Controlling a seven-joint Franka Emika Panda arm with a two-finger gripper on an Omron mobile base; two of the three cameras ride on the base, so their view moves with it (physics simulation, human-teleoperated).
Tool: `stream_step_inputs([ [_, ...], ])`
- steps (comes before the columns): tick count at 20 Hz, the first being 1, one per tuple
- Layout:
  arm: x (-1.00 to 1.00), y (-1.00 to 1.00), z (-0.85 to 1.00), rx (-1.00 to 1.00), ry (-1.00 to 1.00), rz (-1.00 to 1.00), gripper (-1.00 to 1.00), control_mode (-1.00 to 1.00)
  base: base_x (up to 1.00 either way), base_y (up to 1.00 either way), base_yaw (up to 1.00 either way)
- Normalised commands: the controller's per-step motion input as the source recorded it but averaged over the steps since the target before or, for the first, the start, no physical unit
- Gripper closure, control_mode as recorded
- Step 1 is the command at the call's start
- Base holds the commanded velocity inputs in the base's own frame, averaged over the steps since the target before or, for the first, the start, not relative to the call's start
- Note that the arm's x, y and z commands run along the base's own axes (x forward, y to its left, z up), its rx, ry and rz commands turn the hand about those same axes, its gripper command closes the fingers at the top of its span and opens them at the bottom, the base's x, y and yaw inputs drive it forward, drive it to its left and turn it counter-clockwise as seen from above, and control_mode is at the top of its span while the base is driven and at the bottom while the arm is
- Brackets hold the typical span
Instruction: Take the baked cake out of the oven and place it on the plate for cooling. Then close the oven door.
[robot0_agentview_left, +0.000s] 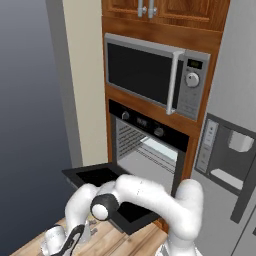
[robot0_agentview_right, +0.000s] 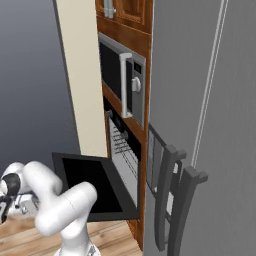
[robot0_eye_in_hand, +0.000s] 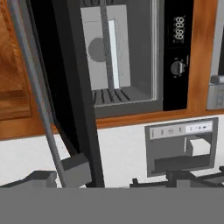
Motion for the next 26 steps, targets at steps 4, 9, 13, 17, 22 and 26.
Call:
stream_step_inputs([
  [4, 0.40, -0.08, -0.51, -0.09, 0.00, 0.00, -1.00, -1.00, 0.00, 0.00, 0.00],
  [9, 0.44, -0.11, -0.52, -0.08, 0.00, 0.00, -1.00, -1.00, 0.00, 0.00, 0.00],
  [13, 0.40, -0.05, -0.50, -0.05, 0.00, 0.00, -1.00, -1.00, 0.00, 0.00, 0.00],
  [17, 0.36, -0.08, -0.51, -0.07, 0.00, -0.01, -1.00, -1.00, 0.00, 0.00, 0.00],
  [22, 0.34, -0.11, -0.43, -0.09, 0.00, -0.02, -1.00, -1.00, 0.00, 0.00, 0.00],
  [26, 0.39, -0.12, -0.26, -0.11, 0.00, -0.04, -1.00, -1.00, 0.00, 0.00, 0.00],
])
